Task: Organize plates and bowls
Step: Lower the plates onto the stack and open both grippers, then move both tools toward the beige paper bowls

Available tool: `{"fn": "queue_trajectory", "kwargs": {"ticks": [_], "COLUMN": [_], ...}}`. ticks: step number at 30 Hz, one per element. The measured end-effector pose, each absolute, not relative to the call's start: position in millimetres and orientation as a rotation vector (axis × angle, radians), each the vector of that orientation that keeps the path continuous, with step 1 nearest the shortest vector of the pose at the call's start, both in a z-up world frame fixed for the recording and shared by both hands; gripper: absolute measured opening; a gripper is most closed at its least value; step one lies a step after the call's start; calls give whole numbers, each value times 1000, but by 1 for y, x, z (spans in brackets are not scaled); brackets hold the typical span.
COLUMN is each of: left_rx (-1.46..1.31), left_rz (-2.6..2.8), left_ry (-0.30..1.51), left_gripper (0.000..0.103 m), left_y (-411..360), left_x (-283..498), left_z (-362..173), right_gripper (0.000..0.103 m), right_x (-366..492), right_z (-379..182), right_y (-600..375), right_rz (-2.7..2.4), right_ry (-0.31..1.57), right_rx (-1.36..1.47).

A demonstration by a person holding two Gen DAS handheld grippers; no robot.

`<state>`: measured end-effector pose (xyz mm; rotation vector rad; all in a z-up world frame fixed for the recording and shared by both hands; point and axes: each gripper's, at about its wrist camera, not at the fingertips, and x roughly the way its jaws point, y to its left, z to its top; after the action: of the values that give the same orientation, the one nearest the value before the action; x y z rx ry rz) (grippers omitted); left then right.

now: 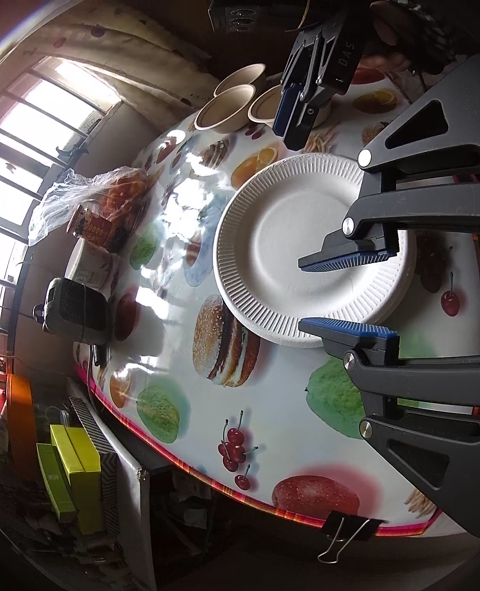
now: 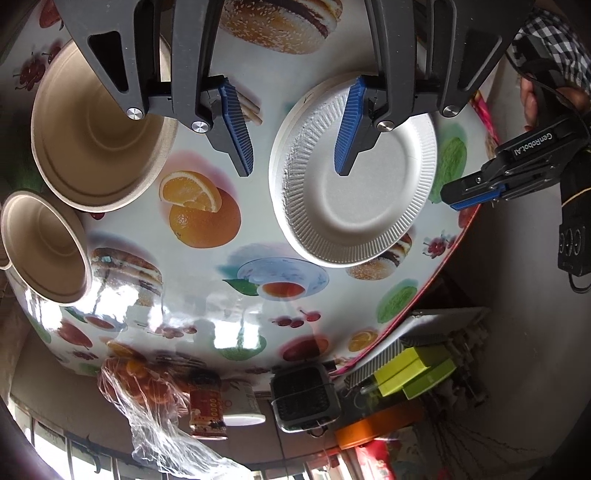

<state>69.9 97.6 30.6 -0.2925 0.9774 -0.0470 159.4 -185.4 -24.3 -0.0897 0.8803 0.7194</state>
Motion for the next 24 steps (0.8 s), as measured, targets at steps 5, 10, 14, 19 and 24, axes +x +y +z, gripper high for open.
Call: {"fn": "queue_trajectory", "kwargs": {"ticks": [5,10,14,19,24], "left_rx": [-270,-229,-201,-181,-148], "left_rz": [-55,-53,-56,-76,-102], "left_ry": [962,953,937,921,914], "left_gripper": [27,27,27,27,27], "left_y": [86,72,61,48,33], "left_x": [71,75,77,82,88], "left_z": [39,44,48,52,53], "right_gripper": [52,54,58,61,61], "right_x": [154,150,149,148,146], "right_z": [-14,-11,-10,-11,-6], "right_y": [-194,-202,-210,-224,-240], "right_rz": [697,668,641,603,555], "right_ry": [839,819,799,777,736], "right_rx": [-81,-85,-67,-56,-39]}}
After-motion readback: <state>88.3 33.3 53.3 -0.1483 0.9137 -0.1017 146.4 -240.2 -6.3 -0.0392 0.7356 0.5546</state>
